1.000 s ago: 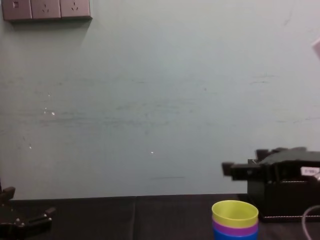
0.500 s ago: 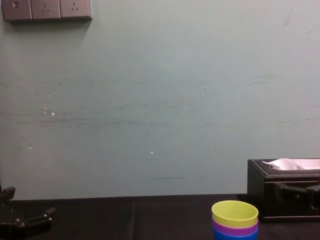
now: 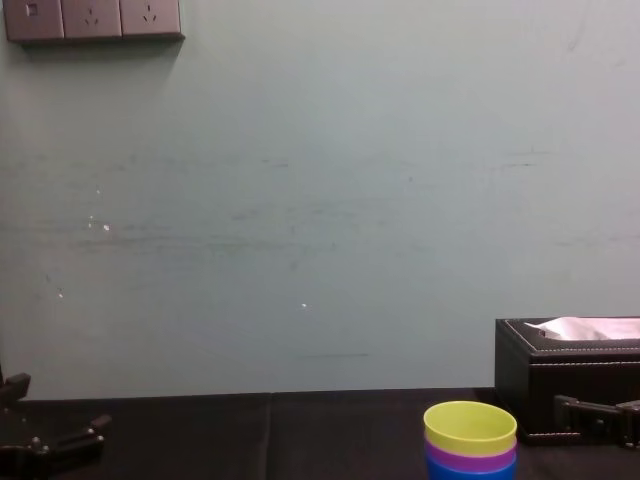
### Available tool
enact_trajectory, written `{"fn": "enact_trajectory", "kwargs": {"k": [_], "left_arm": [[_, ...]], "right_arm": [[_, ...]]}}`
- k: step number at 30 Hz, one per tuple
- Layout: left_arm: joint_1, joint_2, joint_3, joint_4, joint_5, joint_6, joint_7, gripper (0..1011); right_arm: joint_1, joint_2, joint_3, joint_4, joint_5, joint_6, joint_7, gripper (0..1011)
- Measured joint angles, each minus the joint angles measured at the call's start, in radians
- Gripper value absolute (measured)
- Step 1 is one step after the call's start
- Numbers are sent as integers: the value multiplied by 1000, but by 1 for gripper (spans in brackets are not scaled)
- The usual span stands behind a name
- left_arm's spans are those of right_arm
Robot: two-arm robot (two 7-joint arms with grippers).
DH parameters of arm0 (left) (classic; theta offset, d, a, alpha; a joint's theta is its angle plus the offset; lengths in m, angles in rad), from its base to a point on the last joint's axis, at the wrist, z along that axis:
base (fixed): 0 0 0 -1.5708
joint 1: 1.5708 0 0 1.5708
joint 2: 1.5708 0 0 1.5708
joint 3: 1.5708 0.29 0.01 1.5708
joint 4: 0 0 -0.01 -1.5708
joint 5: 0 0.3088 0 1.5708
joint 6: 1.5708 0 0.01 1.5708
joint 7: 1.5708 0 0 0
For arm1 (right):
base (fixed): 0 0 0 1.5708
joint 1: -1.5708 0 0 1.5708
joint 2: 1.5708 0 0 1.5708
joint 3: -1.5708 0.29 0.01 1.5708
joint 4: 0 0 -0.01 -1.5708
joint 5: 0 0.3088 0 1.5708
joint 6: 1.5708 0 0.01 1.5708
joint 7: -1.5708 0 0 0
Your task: Stack the three plastic cups sequentially using one hand.
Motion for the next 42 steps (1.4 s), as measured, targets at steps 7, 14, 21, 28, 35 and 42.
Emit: {"fn": "enact_trajectory", "kwargs": {"k": [7, 14, 21, 28, 35, 42], "left_arm": [[0, 0, 0, 0, 0, 0, 0, 1000], [0, 0, 0, 0, 0, 0, 0, 1000], [0, 0, 0, 0, 0, 0, 0, 1000], [0, 0, 0, 0, 0, 0, 0, 1000], [0, 0, 0, 0, 0, 0, 0, 1000], [0, 0, 0, 0, 0, 0, 0, 1000]], "right_arm": [[-1, -1, 0, -2, -1, 0, -6, 1003], [-1, -1, 0, -3, -1, 0, -9, 1003], [-2, -2, 0, -4, -2, 0, -10, 1002], [-2, -2, 0, -5, -2, 0, -12, 1003], [-2, -2, 0, -5, -2, 0, -13, 1003], [-2, -2, 0, -5, -2, 0, -13, 1003]]}}
